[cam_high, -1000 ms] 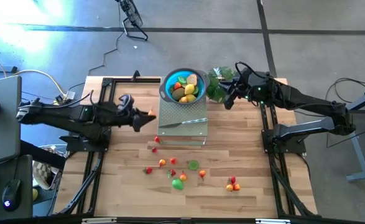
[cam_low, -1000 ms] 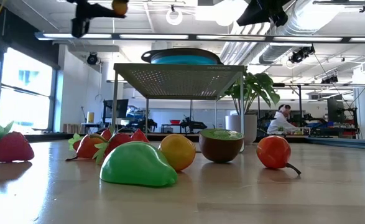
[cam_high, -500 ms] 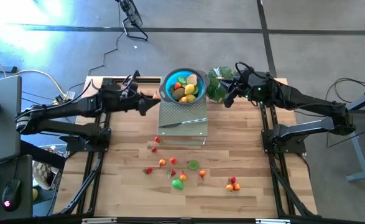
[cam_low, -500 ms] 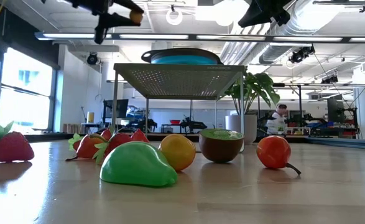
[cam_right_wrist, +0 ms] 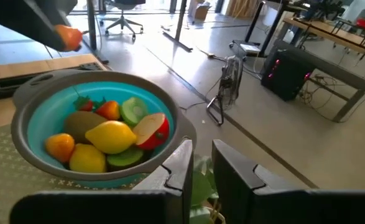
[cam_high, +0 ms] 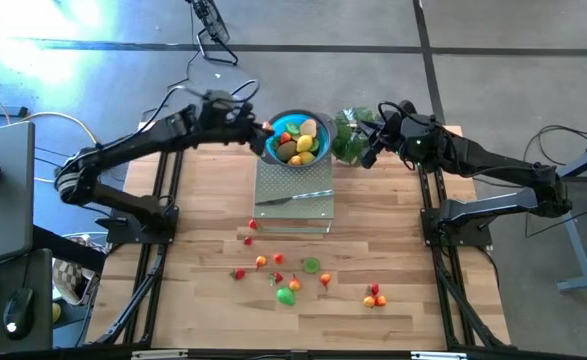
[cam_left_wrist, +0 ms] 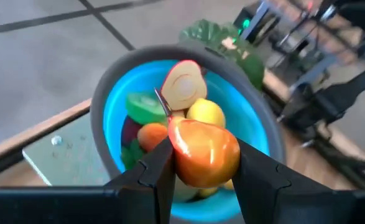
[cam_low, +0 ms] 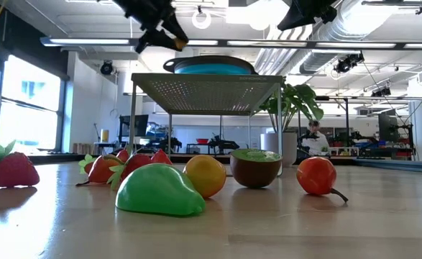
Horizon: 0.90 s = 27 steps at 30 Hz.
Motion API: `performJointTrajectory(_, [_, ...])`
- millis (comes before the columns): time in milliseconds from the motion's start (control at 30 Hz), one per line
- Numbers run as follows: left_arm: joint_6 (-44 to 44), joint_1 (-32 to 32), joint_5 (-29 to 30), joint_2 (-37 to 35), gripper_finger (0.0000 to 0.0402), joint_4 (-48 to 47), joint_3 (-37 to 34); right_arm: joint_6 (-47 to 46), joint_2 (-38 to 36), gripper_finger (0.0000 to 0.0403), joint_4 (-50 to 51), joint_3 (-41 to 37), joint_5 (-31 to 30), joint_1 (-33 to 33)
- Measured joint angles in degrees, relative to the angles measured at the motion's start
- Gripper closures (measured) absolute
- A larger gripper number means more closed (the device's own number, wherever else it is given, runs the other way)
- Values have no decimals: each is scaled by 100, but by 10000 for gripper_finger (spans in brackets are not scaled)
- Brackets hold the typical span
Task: Pick & Place Fruit
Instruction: Put the orange peach in the blue bowl on the shelf
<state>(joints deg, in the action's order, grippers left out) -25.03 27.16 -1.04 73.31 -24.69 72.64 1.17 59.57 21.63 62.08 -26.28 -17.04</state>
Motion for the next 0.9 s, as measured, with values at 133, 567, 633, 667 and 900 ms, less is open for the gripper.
performJointTrajectory(133, [443, -14, 28, 596, 274, -264, 725, 19, 0, 350, 0, 0, -84, 0])
performJointTrajectory(567, [639, -15, 1015, 1527, 274, -1564, 1443, 61, 0, 350, 91, 0, -84, 0])
performJointTrajectory(633, [579, -15, 1069, 1574, 274, -1587, 1443, 61, 0, 350, 90, 0, -84, 0])
performJointTrajectory(667, [549, -15, 1067, 1579, 274, -1620, 1443, 61, 0, 350, 90, 0, -84, 0])
performJointTrajectory(900, [529, -15, 1069, 1576, 263, -1557, 1443, 54, 0, 350, 89, 0, -84, 0])
